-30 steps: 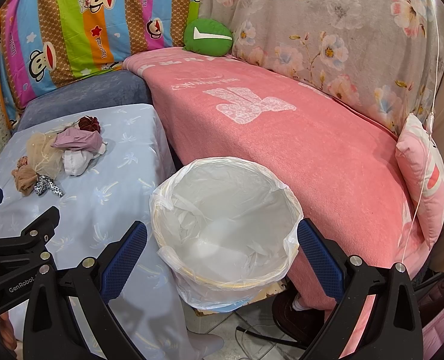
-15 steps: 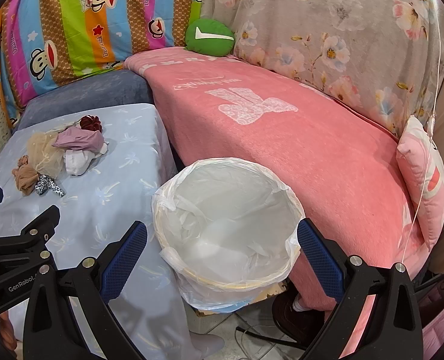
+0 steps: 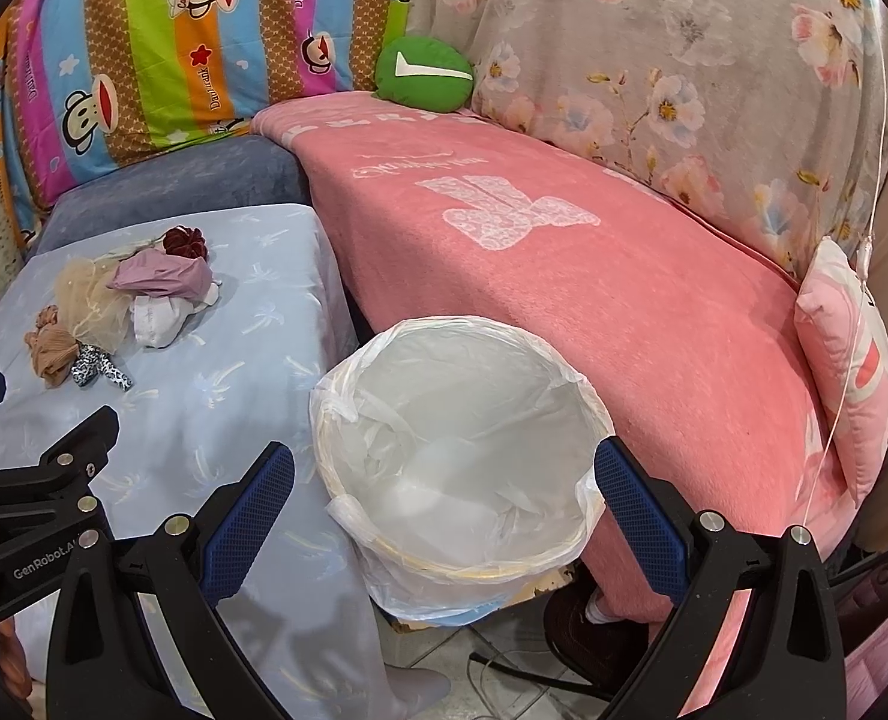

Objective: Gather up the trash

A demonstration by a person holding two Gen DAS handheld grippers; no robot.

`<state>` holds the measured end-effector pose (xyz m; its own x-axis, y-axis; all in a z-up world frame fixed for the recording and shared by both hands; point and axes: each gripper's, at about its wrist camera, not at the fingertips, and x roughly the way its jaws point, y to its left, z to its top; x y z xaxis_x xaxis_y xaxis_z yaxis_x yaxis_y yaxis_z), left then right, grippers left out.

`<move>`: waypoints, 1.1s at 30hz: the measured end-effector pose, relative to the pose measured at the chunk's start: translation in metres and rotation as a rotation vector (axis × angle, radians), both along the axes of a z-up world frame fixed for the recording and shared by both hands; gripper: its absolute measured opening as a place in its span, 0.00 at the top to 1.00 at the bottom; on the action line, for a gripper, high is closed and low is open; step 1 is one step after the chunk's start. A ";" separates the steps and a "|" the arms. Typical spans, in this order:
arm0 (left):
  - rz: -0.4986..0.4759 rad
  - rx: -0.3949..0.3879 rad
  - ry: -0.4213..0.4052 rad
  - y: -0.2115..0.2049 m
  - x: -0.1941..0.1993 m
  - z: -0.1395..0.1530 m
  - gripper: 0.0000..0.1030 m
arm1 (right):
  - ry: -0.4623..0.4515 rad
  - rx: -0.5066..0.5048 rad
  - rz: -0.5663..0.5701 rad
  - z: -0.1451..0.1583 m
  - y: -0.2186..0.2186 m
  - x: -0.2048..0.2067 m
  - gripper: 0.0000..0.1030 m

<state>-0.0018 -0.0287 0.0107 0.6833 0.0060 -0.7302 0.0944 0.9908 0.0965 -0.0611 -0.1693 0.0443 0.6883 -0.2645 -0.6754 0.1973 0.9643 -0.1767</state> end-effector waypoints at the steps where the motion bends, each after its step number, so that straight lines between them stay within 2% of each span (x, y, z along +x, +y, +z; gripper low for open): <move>1: 0.003 -0.002 0.000 0.002 0.000 0.000 0.07 | 0.000 0.000 -0.002 0.000 0.000 0.000 0.06; 17: 0.053 0.004 0.002 0.040 0.020 -0.007 0.07 | -0.008 0.013 0.033 0.000 0.028 0.023 0.06; 26: 0.111 -0.022 0.004 0.087 0.044 -0.017 0.07 | -0.029 0.044 0.080 -0.006 0.063 0.054 0.06; 33: 0.171 -0.024 0.002 0.129 0.067 -0.029 0.07 | -0.027 0.122 0.110 -0.014 0.086 0.089 0.06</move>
<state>0.0653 0.1004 -0.0184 0.6726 0.1042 -0.7326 -0.0753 0.9945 0.0723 0.0277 -0.0828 0.0303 0.7267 -0.1038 -0.6790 0.0928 0.9943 -0.0527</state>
